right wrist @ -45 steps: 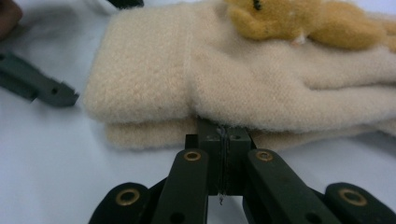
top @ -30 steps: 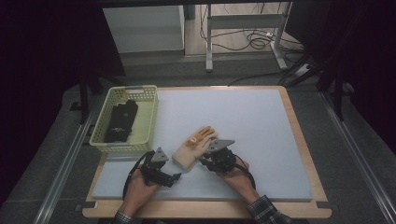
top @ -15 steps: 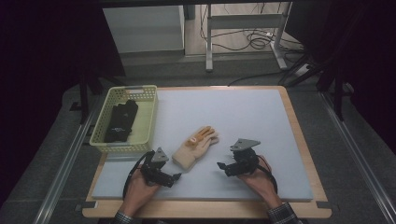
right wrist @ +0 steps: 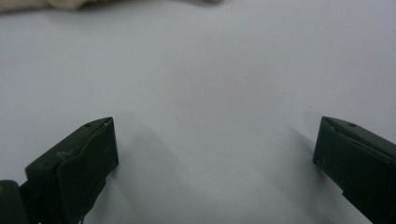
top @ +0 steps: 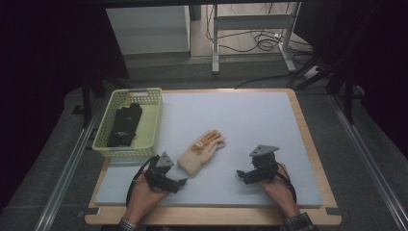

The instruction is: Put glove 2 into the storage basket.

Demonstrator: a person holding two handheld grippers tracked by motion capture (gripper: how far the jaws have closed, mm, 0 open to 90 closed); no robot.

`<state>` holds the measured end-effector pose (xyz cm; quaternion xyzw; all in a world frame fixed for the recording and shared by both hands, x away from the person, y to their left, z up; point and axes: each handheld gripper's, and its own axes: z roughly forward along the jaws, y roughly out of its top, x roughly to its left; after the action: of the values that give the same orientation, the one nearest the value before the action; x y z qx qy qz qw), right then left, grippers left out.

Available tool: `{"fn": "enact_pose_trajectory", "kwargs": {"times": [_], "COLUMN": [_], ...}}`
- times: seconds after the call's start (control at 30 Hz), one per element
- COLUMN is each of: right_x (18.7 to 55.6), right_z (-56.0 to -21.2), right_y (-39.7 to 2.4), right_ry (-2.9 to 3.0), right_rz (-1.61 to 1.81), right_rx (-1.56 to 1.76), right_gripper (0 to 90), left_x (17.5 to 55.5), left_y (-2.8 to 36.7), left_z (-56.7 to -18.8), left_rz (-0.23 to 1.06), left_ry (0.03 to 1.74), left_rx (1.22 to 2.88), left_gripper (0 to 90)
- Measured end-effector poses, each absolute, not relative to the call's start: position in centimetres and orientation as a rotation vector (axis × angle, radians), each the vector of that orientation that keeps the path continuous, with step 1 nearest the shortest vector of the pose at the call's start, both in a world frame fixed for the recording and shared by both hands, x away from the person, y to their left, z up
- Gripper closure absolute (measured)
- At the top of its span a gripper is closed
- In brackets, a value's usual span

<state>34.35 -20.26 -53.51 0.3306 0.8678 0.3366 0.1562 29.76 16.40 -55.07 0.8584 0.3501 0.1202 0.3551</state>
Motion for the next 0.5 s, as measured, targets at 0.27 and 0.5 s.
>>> {"fn": "enact_pose_trajectory", "kwargs": {"times": [0.27, 0.5], "right_x": [34.30, 34.29], "right_z": [-53.56, -53.58], "right_y": [-20.32, -20.32], "right_ry": [2.481, 2.476], "right_rz": [0.969, 0.972], "right_rx": [0.950, 0.948], "right_gripper": [0.0, 0.0], "left_x": [29.76, 29.89], "left_y": [16.39, 16.17], "left_z": [-55.04, -54.83], "left_rz": [0.310, 0.307], "left_ry": [0.903, 0.911], "left_rx": [2.220, 2.228], "left_gripper": [2.5, 1.9]}}
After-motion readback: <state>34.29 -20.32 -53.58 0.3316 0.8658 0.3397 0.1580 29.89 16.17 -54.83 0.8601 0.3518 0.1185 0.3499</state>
